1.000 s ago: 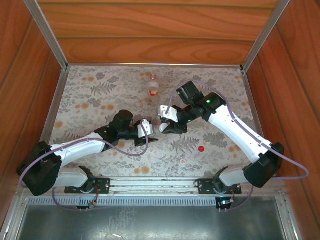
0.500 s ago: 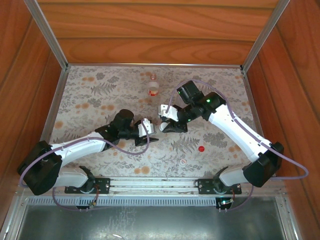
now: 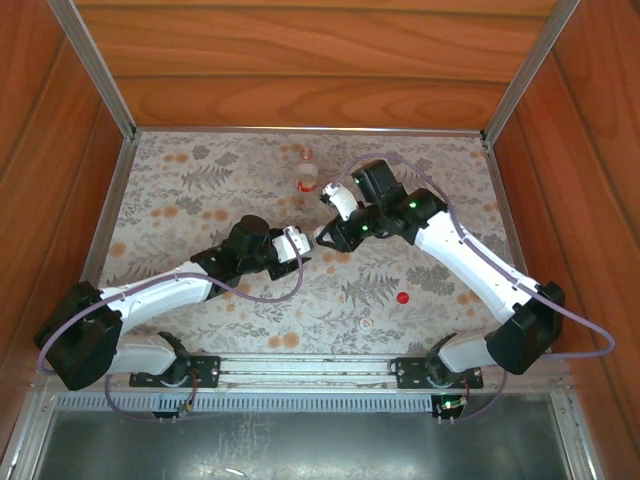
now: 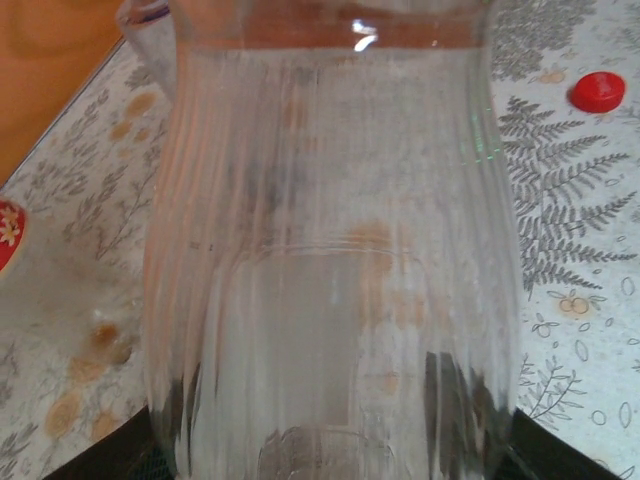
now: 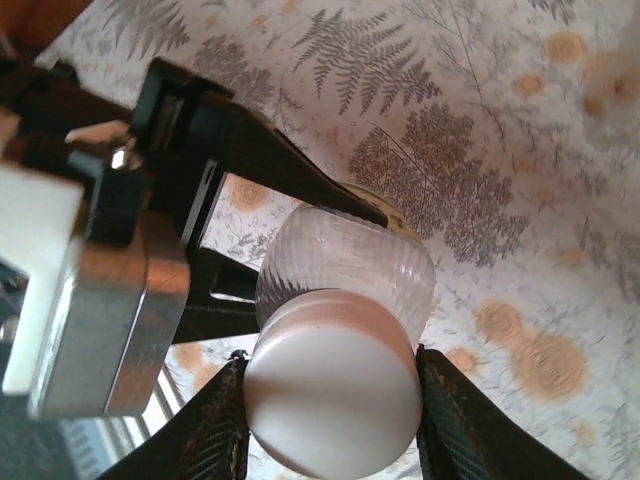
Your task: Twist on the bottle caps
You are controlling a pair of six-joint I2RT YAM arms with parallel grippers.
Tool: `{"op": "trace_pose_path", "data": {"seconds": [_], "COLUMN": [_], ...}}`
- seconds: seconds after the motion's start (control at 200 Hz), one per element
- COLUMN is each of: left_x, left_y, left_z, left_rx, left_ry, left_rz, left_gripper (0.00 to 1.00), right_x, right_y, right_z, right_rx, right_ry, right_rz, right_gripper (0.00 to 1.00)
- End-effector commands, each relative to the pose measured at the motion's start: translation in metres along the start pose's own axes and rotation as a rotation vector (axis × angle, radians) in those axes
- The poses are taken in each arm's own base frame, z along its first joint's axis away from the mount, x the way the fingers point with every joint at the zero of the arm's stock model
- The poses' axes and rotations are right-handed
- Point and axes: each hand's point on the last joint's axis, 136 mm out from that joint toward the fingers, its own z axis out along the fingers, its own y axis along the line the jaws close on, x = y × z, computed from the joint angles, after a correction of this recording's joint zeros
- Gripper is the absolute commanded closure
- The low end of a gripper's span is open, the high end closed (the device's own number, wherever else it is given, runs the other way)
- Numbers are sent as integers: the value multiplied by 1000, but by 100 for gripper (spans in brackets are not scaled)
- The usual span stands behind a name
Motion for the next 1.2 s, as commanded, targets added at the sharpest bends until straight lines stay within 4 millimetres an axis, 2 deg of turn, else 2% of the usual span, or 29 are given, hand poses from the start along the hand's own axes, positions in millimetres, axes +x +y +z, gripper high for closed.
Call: {"op": "trace_pose_path", "data": {"seconds": [0.0,0.145,0.33,0.41,0.47,0.6,0.71,0.875,1.045,1.195], "left_x": [-17,-17,-17,-17,-21,-26,-21,-2,21,46], "left_y": [27,25,19,19,20,30,53,93,136,171], "left_z": [-2,0,-3,-5,-8,-12,-16,-32,-50,-53], "left_rx": [-123,-110,-60,-33,-14,-25,-143,-331,-531,-632], "left_ry": [-27,-28,-60,-93,-137,-191,-195,-219,-270,-280], "left_rz": [21,27,-41,-100,-152,-251,-318,-409,-508,-578], "left_gripper": [54,54,54,54,54,54,54,54,54,54], "right_x": [4,7,-9,-17,-23,-30,-28,-23,-35,-49], "right_y": [9,8,9,8,9,16,17,32,40,45], "right_z": [4,3,-14,-22,-27,-36,-39,-30,-18,-4], "right_rx": [-39,-28,-2,22,24,6,9,-82,-108,-83], "right_ry": [66,94,-32,-122,-199,-360,-397,-373,-412,-439], "right_rz": [335,313,106,32,-13,-95,-125,-199,-240,-301], "right_gripper": [96,87,45,33,28,26,24,20,12,10]}}
